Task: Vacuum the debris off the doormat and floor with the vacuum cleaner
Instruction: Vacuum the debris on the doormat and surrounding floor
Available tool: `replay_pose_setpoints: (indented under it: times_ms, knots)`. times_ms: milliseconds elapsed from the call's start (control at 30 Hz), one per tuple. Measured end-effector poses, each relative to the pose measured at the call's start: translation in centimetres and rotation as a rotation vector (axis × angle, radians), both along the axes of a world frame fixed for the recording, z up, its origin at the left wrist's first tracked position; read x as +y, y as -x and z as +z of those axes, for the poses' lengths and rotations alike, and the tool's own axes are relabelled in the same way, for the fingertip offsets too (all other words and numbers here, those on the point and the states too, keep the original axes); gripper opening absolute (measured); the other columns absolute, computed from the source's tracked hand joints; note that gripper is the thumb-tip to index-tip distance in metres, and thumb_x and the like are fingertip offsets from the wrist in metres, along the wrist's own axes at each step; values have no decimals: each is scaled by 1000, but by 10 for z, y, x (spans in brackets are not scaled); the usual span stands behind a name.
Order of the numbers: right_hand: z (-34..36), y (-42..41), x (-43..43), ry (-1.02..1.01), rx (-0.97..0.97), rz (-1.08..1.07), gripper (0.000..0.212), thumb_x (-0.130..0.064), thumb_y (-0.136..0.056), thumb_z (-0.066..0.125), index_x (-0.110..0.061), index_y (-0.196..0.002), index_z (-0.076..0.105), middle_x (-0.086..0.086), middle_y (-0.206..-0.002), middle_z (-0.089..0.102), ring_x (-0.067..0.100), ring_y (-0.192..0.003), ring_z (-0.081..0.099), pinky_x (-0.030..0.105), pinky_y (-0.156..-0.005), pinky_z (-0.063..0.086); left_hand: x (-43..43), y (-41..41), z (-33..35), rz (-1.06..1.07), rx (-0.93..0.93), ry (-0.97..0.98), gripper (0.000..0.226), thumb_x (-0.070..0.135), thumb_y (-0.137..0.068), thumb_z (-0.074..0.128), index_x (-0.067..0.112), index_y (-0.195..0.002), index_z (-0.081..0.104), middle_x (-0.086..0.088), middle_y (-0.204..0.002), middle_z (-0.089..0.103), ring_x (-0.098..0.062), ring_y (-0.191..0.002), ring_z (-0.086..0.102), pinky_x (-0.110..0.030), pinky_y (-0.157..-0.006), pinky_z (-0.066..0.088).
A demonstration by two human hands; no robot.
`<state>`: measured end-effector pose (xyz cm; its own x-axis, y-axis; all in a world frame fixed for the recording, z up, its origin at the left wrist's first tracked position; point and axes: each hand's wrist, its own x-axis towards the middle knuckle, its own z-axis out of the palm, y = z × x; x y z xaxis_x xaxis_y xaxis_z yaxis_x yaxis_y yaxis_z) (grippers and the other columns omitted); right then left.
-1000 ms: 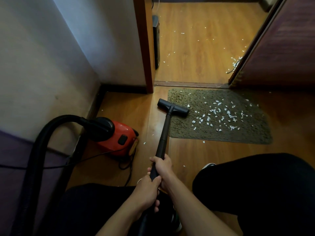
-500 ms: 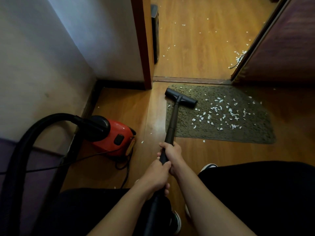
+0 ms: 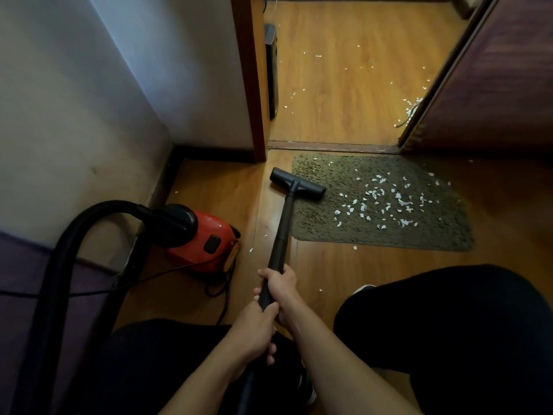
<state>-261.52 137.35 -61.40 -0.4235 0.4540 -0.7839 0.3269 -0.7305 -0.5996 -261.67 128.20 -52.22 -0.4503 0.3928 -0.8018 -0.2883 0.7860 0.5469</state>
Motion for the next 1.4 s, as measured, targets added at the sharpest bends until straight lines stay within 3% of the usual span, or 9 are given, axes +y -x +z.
replay_pose_setpoints:
  times_ms: [133,233,467,633,800,933,1300,1400]
  knots:
    - [-4,1,-20,-8,-20,12,20,-7,-93,64,-8,-110,54,12,-81,58,20,-47,60,32,-47,52,-17,-1,5,24,-24,4,47,33,-105,38,25,-149,23,-6,-86,52,-11,-55,52,-24,-48,48]
    - [-3,0,-19,-4,-19,8,20,-5,-94,63,-7,-111,53,12,-82,57,18,-45,59,29,-43,51,-18,0,4,28,-55,4,44,33,-105,38,25,-146,26,-6,-88,52,-11,-56,52,-24,-48,48]
    - [-5,1,8,-30,-16,-26,22,-4,-95,62,-1,-116,54,13,-77,55,16,-42,58,27,-41,50,7,5,-5,8,-34,-19,13,36,-104,39,29,-113,32,-7,-87,58,-14,-58,55,-28,-51,50]
    - [-11,7,27,-26,1,-65,25,-5,-96,63,-2,-118,54,12,-75,56,15,-40,58,25,-40,49,27,11,-17,-17,2,6,18,40,-101,40,33,-117,34,-9,-91,64,-19,-63,59,-32,-60,55]
    - [-12,5,32,-21,7,-93,21,-5,-96,63,-2,-115,55,12,-73,55,16,-42,57,26,-40,48,31,12,-21,-45,-7,13,31,39,-101,41,19,-123,44,-9,-87,62,-18,-61,60,-33,-58,56]
    - [-11,-3,21,-16,-3,-110,21,-5,-96,62,-3,-116,53,12,-74,55,16,-43,57,27,-40,49,20,5,-18,-72,-24,7,17,38,-102,39,28,-115,38,-10,-92,62,-17,-60,58,-30,-54,53]
    - [-6,-37,-28,-10,-32,-170,16,-6,-96,64,-7,-106,52,12,-75,56,15,-38,59,24,-38,47,-25,-19,-1,-202,-37,26,23,36,-102,40,20,-118,43,-8,-81,58,-16,-56,56,-30,-53,51]
    - [-7,-43,-27,-26,-44,-169,17,-8,-95,66,-7,-106,53,12,-77,57,14,-38,59,24,-38,47,-24,-27,1,-202,-38,11,12,35,-103,39,24,-109,40,-6,-80,56,-14,-55,56,-29,-51,50]
